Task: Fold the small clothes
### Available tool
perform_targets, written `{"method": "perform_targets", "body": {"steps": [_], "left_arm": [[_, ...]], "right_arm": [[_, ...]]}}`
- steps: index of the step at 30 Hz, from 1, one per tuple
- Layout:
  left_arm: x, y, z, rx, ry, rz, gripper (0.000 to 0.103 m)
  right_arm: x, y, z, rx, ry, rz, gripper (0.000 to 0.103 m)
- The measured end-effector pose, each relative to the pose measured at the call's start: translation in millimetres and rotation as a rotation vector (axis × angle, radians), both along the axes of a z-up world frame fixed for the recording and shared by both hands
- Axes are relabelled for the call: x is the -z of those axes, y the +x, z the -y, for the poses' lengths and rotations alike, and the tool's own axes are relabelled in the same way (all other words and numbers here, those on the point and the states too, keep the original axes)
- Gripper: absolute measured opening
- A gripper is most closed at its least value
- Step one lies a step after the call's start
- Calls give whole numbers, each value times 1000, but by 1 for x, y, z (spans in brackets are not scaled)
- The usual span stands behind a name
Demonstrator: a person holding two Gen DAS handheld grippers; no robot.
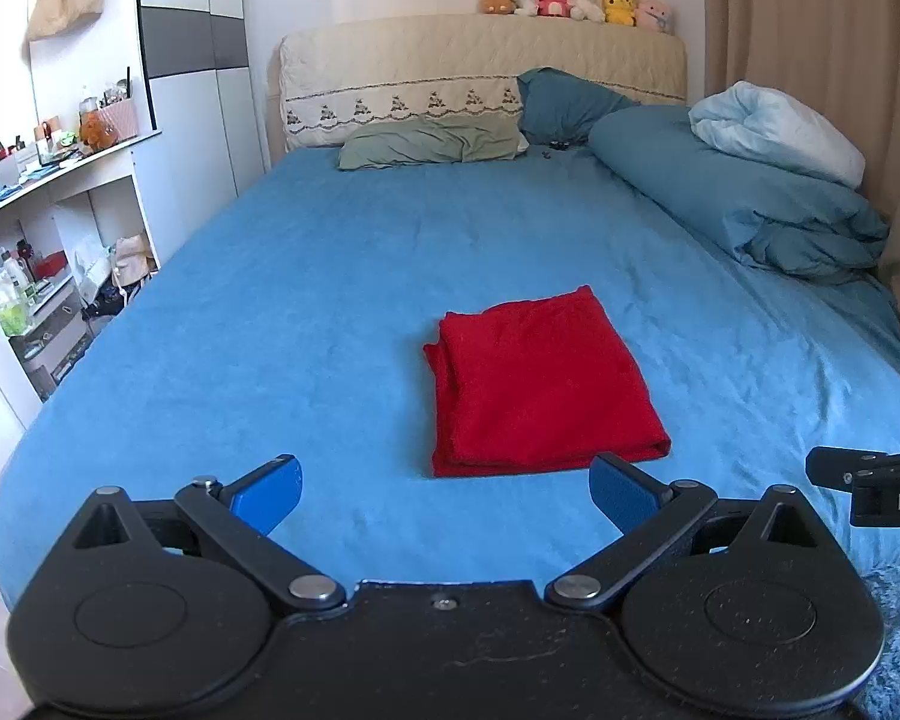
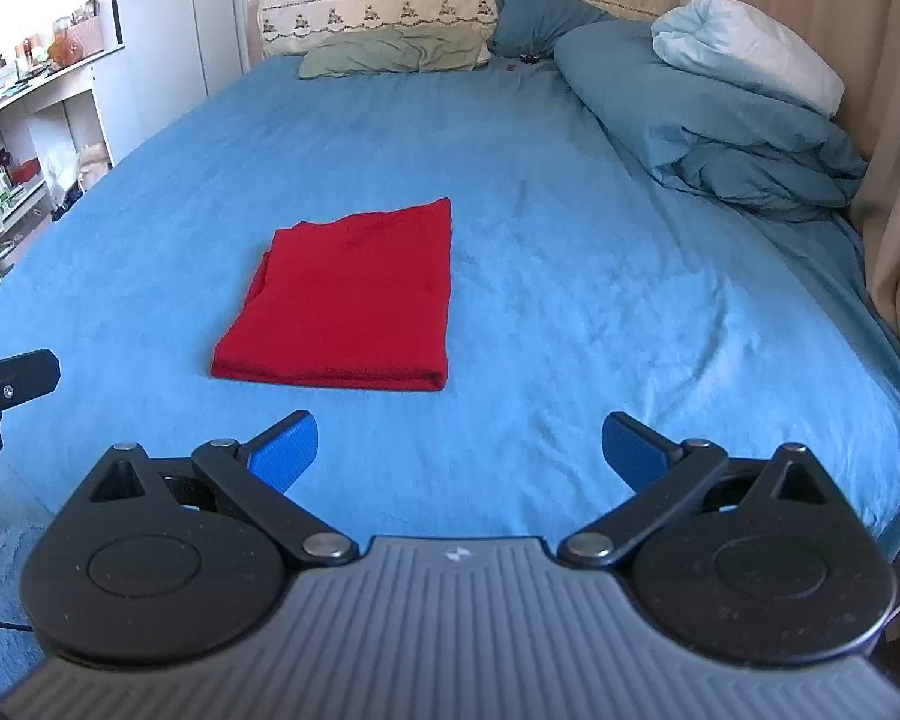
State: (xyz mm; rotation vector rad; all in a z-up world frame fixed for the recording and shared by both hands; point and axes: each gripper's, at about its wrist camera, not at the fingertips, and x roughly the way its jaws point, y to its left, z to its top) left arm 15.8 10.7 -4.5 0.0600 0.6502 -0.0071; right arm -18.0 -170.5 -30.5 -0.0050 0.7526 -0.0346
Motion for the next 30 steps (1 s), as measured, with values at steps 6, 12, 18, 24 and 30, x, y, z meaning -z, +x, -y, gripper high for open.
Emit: {"method": "perform_targets", "body": {"steps": [6, 12, 18, 24, 30], "left_arm": [[0, 0, -4, -5, -10, 2, 103], [0, -2, -4, -10, -12, 4, 103], [-2, -5, -5, -7, -14, 10, 103], [-2, -5, -7, -7, -16, 11, 103], [-2, -5, -7, -12, -24, 7, 103]], "right_arm": [[0, 0, -1, 3, 4, -3, 103], [0, 1, 0, 5, 10, -2, 103], [0, 0, 0, 5, 14, -2, 103], [1, 1, 0, 4, 13, -4, 103], [1, 1, 0, 4, 14, -4, 103]]}}
